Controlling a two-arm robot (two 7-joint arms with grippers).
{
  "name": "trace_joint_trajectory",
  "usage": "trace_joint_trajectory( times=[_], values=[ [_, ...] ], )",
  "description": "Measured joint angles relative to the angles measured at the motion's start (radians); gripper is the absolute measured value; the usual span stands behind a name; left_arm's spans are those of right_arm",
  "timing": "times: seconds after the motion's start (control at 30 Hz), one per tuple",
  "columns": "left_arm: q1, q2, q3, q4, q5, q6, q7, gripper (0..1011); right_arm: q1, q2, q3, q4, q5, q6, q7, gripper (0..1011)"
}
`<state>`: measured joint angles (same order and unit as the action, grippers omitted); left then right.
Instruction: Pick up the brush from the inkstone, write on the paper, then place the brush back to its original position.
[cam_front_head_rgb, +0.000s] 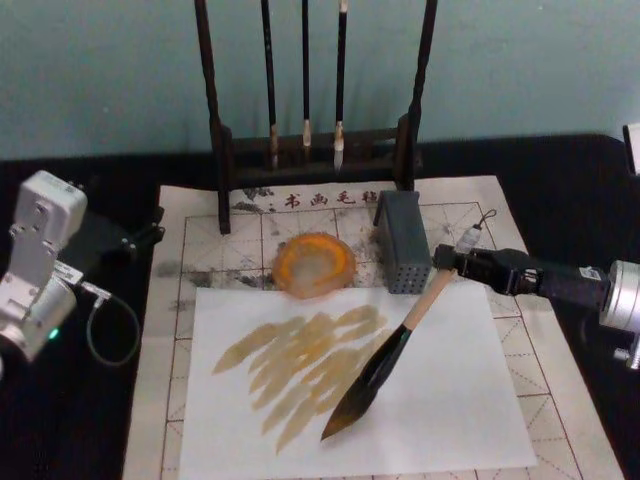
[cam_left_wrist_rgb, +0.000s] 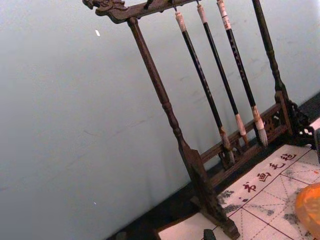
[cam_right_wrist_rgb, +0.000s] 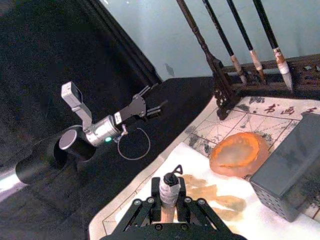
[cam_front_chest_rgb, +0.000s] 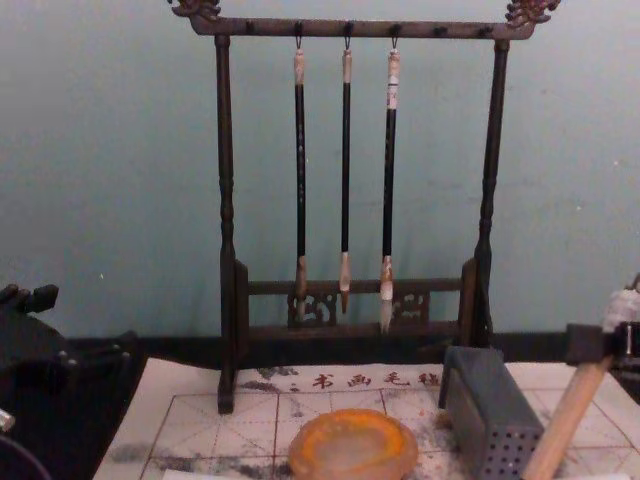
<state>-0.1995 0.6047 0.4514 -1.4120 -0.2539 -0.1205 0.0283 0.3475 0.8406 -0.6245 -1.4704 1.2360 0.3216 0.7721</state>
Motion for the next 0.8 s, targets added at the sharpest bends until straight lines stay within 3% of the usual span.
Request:
trace_joint_trajectory(
  times=[0.33,0.8],
  values=[
    [0.000,0.000,0.000,0.000,0.000,0.000,0.000,1001,0.014,-0.003,-0.025,0.007,-0.010,0.004,-0.002,182],
    [0.000,0.000,0.000,0.000,0.000,0.000,0.000,1001,0.010,0.009,-0.030,0.003,-0.008,0.003,-0.010,181]
  ],
)
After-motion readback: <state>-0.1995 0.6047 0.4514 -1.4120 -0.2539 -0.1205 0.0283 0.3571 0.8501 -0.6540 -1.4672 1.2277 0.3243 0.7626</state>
